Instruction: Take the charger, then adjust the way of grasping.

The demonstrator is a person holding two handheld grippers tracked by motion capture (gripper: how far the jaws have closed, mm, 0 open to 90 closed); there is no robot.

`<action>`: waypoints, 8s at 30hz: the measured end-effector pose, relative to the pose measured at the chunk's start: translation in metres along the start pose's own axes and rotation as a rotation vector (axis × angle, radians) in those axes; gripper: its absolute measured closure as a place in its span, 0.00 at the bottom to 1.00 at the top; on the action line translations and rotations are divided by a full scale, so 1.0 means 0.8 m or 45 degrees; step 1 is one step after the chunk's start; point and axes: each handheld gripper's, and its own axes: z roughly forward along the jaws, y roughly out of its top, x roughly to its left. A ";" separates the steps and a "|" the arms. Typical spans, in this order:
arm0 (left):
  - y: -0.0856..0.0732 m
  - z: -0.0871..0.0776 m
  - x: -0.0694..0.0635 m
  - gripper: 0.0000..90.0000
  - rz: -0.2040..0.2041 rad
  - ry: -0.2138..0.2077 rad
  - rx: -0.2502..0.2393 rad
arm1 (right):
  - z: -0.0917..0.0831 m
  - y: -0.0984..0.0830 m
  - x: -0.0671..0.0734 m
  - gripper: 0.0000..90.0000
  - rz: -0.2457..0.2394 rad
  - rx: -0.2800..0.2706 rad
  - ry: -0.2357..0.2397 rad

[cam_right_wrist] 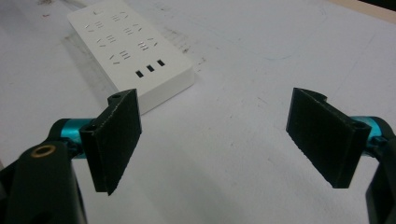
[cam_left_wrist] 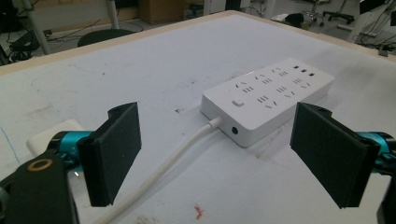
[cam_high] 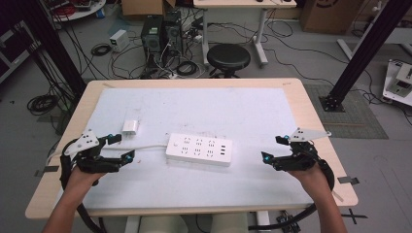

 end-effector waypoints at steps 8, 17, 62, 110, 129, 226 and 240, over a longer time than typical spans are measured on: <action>0.002 0.004 0.003 0.18 -0.015 0.037 -0.003 | 0.000 -0.001 -0.002 0.20 0.014 -0.017 -0.008; 0.011 0.006 0.013 0.18 -0.114 0.184 0.001 | 0.006 0.000 -0.003 0.20 0.009 -0.028 -0.016; 0.044 0.116 0.084 0.19 -0.432 0.858 0.404 | 0.021 0.001 -0.008 0.20 0.064 0.040 -0.030; -0.001 0.152 0.100 0.47 -0.467 0.834 0.563 | 0.025 -0.010 -0.016 0.20 0.083 0.050 -0.046; 0.019 0.117 0.066 0.47 -0.312 0.614 0.273 | 0.022 -0.014 -0.009 0.20 0.092 0.041 -0.034; 0.036 0.126 -0.134 0.47 0.588 -0.437 0.054 | 0.063 0.044 0.078 0.20 0.194 0.074 0.464; 0.037 0.145 -0.156 0.47 0.670 -0.465 0.064 | 0.083 0.055 0.088 0.20 0.344 0.125 0.638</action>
